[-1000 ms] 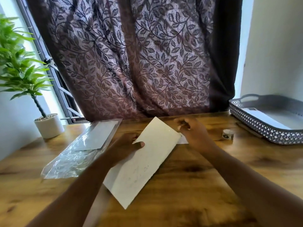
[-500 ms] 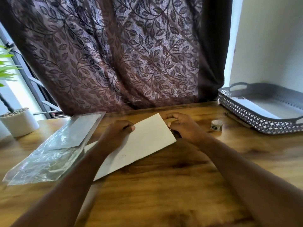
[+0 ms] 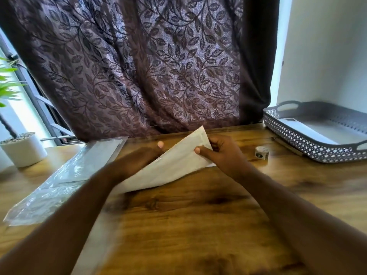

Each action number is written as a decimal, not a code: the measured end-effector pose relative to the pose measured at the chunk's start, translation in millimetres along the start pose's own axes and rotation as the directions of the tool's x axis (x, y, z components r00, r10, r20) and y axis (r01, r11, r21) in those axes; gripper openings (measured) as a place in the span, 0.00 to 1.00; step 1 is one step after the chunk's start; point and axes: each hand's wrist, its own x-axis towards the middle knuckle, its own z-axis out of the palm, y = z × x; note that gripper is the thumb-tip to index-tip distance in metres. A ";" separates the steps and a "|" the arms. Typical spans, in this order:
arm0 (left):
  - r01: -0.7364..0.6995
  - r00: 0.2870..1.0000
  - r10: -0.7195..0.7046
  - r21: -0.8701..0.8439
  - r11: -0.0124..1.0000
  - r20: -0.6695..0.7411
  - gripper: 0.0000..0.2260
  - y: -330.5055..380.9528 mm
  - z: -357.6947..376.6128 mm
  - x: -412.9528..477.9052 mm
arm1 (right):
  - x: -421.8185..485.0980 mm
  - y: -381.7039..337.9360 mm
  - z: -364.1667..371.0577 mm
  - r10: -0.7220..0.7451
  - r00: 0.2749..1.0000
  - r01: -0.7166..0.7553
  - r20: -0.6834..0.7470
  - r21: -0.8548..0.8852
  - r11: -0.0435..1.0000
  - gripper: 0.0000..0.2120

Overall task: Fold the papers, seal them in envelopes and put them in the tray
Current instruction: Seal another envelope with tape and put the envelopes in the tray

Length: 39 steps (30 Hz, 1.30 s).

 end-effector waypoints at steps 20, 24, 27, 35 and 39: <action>-0.282 0.949 0.313 0.512 0.811 0.027 0.07 16.6 -32.8 25.3 | 2.2 5.3 -3.3 0.334 0.887 -0.454 0.320 0.460 0.763 0.17; -0.188 0.978 0.207 0.482 0.855 0.016 0.09 3.6 -19.9 24.1 | 2.5 8.1 -5.1 0.327 0.852 -0.502 0.410 0.461 0.732 0.20; -0.189 0.965 0.254 0.501 0.844 -0.063 0.11 -5.4 0.3 22.6 | 2.1 9.9 -8.4 0.339 0.846 -0.506 0.411 0.419 0.754 0.21; -0.224 0.951 0.267 0.250 0.942 -0.155 0.10 -7.6 44.5 35.0 | 2.2 11.4 0.1 0.370 0.899 -0.415 0.237 0.184 0.891 0.14; -0.272 0.932 0.334 0.340 0.900 -0.138 0.09 -14.4 55.8 34.4 | 4.0 10.4 0.9 0.325 0.941 -0.327 0.091 -0.002 0.945 0.09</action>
